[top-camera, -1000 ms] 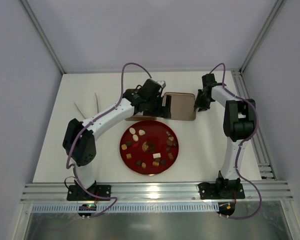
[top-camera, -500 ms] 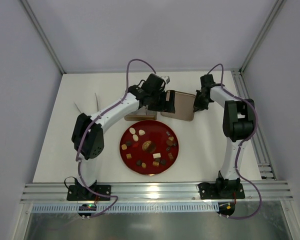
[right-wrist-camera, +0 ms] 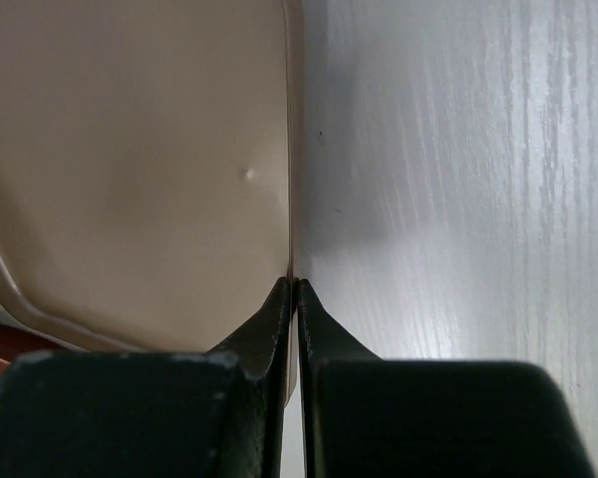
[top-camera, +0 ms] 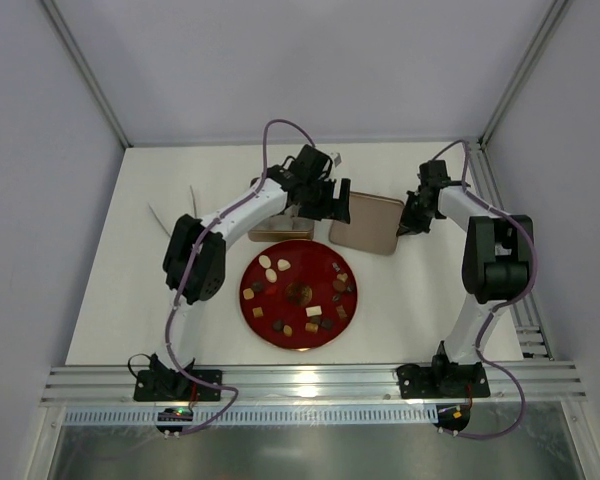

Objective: Pack the chocolate

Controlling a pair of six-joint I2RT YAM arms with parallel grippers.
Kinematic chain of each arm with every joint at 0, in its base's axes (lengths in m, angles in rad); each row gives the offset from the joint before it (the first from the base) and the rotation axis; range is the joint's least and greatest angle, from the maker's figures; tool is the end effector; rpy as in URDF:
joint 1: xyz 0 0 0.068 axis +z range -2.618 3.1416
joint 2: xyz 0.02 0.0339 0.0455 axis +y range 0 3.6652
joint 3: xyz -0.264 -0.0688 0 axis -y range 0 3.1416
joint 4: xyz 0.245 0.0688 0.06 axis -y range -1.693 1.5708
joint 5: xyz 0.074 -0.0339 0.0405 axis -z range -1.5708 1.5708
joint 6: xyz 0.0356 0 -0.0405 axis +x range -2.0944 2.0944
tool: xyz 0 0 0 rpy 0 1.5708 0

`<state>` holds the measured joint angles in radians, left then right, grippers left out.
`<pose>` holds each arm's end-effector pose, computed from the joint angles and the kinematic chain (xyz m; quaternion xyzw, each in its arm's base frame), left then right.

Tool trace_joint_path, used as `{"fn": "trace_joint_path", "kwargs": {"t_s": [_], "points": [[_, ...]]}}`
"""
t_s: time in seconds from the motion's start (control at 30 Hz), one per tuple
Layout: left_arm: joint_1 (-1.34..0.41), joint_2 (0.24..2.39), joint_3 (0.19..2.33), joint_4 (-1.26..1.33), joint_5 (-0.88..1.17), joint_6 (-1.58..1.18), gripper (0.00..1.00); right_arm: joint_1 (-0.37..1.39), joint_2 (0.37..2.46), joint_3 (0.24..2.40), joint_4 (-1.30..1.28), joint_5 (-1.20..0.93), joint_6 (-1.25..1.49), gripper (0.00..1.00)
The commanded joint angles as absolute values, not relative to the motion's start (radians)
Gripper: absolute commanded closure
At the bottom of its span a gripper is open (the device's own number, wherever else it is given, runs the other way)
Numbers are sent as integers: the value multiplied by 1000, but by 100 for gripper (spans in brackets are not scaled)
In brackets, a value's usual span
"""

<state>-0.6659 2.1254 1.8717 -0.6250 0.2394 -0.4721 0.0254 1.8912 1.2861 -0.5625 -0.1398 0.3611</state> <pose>0.3727 -0.3035 0.2509 0.1307 0.9257 -0.2761 0.2232 0.3814 0.0147 0.1736 0.1495 0.9660 0.1055 0.1829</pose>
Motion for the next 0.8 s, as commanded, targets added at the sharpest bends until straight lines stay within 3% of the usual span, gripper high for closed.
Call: {"fn": "trace_joint_path", "kwargs": {"t_s": [0.0, 0.77], "points": [[-650, 2151, 1940, -609, 279, -459, 16, 12, 1793, 1261, -537, -187, 370, 96], [-634, 2319, 2089, -574, 385, -538, 16, -77, 1605, 1118, -512, -345, 391, 96]]}}
